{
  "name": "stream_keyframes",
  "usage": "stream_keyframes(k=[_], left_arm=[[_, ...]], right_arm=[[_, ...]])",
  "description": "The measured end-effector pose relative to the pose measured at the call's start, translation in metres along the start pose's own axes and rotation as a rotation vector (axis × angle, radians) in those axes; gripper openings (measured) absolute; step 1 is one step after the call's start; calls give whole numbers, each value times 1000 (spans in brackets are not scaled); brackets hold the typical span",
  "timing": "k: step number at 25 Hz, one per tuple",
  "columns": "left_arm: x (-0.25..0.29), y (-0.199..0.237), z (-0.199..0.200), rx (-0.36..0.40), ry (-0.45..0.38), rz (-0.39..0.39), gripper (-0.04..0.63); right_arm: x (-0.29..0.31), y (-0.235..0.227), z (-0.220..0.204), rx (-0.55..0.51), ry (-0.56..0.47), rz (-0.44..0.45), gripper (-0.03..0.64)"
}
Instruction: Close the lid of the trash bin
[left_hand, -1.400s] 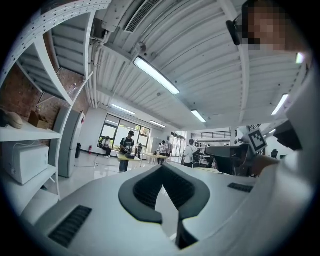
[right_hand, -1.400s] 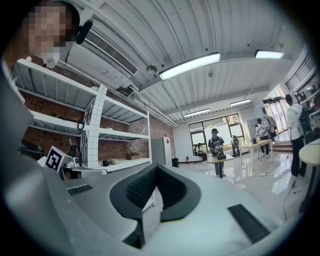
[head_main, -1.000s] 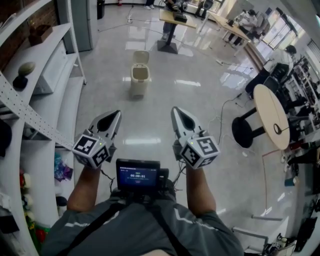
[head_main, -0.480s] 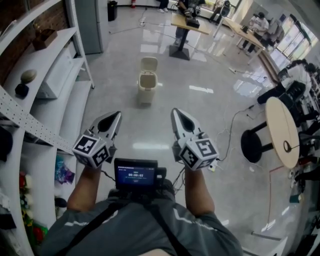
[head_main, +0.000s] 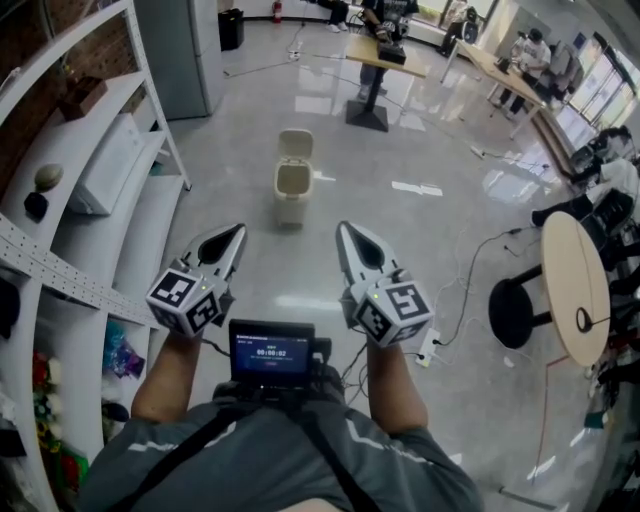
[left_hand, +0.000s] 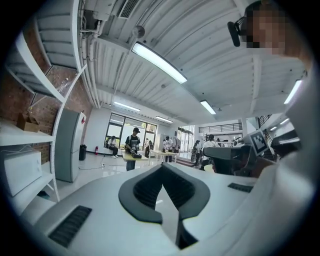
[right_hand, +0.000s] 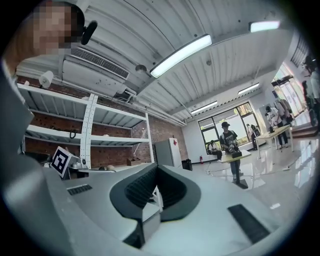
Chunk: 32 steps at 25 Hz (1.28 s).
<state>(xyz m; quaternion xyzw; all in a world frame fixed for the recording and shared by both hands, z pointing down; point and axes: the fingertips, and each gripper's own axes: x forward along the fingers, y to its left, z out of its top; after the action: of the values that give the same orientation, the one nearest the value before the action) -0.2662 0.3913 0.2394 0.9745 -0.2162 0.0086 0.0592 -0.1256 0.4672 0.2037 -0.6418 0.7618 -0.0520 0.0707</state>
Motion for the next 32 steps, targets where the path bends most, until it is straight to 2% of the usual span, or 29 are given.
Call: stream_keyframes(k=[9,18,23,28,32], left_arm=[[37,2,-1,7,29,15,3],[77,11,-3,-3,37,-44,3],[100,41,-1,-16,22,-67,3],[124,74,13,21,2,-116,3],[141,109,18,-1,1,-105,3]], right_arm=[[14,-36,6,18,-39,23,1],[31,-59,5,11,-28,-19,2],[63,-70,8,-17,-17,-40,2],[109,-79,14,-65,-24,-26,1],[144,-84,15,-68,-24,-25,2]])
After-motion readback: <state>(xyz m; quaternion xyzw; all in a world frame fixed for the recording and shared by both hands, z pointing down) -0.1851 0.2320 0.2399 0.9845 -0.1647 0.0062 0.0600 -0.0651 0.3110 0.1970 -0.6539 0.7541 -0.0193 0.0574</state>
